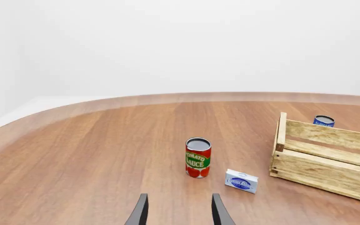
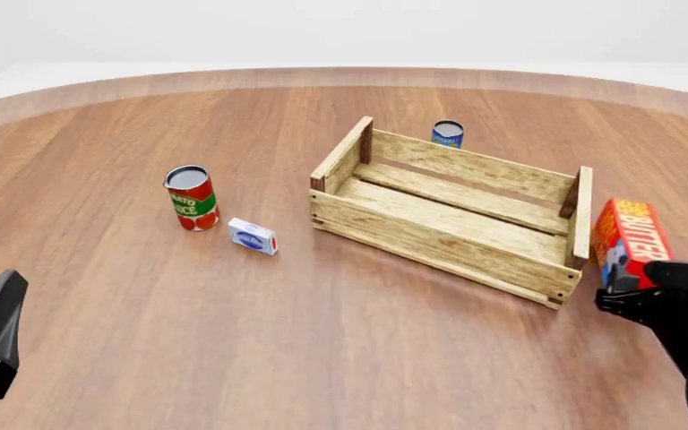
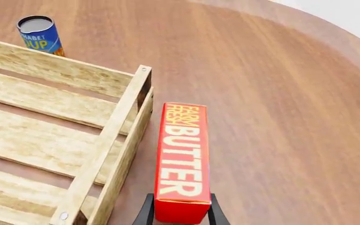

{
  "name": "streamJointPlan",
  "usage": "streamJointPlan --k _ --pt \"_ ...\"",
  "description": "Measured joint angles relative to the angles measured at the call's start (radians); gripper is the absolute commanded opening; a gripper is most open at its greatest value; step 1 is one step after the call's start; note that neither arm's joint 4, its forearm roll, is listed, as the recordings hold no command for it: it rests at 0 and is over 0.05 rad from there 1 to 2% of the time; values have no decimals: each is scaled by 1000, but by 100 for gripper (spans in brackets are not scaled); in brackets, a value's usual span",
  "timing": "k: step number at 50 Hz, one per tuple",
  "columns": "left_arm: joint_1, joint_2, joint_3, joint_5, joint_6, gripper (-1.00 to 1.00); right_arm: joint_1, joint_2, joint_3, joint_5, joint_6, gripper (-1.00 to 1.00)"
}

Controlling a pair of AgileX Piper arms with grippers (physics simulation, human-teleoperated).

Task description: Pick up the butter and put it in the tray.

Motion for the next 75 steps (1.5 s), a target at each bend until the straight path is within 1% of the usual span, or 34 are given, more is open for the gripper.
streamJointPlan --k 18,29,42,54,75 --pt "0 0 0 0 0 100 -10 -142 74 5 2 -100" --pt "0 0 0 0 0 100 -12 -272 115 64 -2 -100" --pt "0 0 0 0 0 100 -3 -485 129 230 -23 -100" --pt "0 0 0 0 0 100 9 -718 121 436 -39 -100" --pt "0 0 0 0 0 100 50 -1014 60 749 -65 -100"
